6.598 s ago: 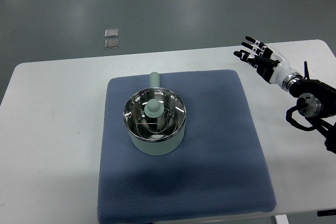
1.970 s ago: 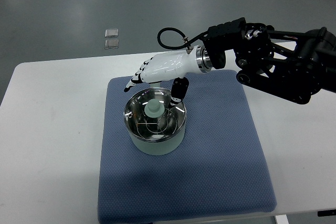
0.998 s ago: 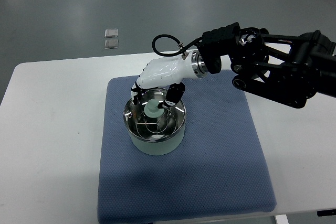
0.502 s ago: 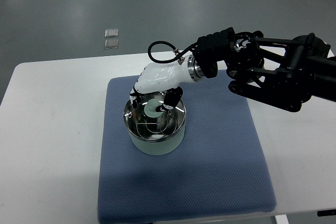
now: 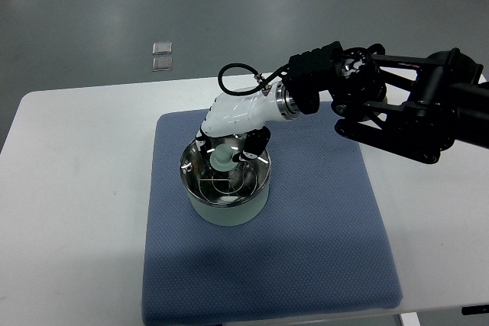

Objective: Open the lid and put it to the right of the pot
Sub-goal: 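Lower the right hand and close its fingers around the green lid knob, then tighten the right hand grip on the knob and begin lifting the lid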

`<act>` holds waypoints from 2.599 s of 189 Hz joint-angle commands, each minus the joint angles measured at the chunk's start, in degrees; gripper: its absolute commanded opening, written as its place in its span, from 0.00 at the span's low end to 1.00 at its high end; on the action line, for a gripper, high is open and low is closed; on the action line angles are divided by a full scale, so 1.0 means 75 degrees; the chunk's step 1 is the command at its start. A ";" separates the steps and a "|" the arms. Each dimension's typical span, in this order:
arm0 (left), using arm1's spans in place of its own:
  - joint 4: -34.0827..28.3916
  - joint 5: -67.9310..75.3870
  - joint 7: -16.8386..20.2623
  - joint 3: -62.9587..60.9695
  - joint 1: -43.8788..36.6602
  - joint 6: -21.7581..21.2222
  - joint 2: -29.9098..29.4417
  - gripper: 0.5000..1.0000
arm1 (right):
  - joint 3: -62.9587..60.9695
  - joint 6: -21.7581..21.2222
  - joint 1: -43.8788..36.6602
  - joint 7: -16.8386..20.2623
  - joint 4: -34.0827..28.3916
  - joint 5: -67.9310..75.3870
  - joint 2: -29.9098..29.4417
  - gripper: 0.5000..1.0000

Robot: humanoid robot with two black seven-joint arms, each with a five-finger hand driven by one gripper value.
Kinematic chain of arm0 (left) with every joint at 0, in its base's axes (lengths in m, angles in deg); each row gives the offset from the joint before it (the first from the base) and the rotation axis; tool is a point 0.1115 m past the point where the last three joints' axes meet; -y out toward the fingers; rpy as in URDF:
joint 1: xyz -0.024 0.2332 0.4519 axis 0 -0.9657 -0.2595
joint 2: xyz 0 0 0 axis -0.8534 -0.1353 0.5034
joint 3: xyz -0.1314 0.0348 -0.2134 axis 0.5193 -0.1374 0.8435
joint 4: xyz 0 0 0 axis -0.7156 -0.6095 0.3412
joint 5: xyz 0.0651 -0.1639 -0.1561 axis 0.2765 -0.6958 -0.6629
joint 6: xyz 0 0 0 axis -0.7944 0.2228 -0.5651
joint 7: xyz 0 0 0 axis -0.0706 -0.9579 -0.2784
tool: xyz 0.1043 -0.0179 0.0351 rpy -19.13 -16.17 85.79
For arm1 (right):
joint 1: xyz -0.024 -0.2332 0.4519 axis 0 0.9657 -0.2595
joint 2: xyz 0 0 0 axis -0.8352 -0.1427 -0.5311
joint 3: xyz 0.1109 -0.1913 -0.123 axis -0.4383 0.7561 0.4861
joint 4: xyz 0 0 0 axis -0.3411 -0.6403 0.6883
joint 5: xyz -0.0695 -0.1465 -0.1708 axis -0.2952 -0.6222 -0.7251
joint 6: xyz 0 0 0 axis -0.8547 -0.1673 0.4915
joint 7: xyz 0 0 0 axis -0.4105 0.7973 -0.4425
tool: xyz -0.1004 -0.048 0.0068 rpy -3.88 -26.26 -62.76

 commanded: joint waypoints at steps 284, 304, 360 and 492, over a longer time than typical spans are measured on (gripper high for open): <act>0.0000 0.0000 -0.0001 0.0000 0.0000 0.0000 0.0000 1.00 | 0.0061 -0.0033 0.0000 0.0000 0.0011 -0.0240 0.0058 0.16; 0.0000 0.0000 -0.0001 0.0000 0.0000 0.0000 0.0000 1.00 | 0.0061 -0.0033 0.0012 0.0000 0.0011 -0.0217 0.0070 0.20; 0.0000 0.0000 -0.0001 0.0000 -0.0011 0.0000 0.0000 1.00 | 0.0049 -0.0186 0.0000 -0.0023 0.0011 -0.0205 0.0128 0.06; 0.0000 0.0000 -0.0001 0.0000 0.0000 0.0000 0.0000 1.00 | 0.0014 -0.0350 -0.0024 -0.0082 -0.0399 0.0018 0.0257 0.00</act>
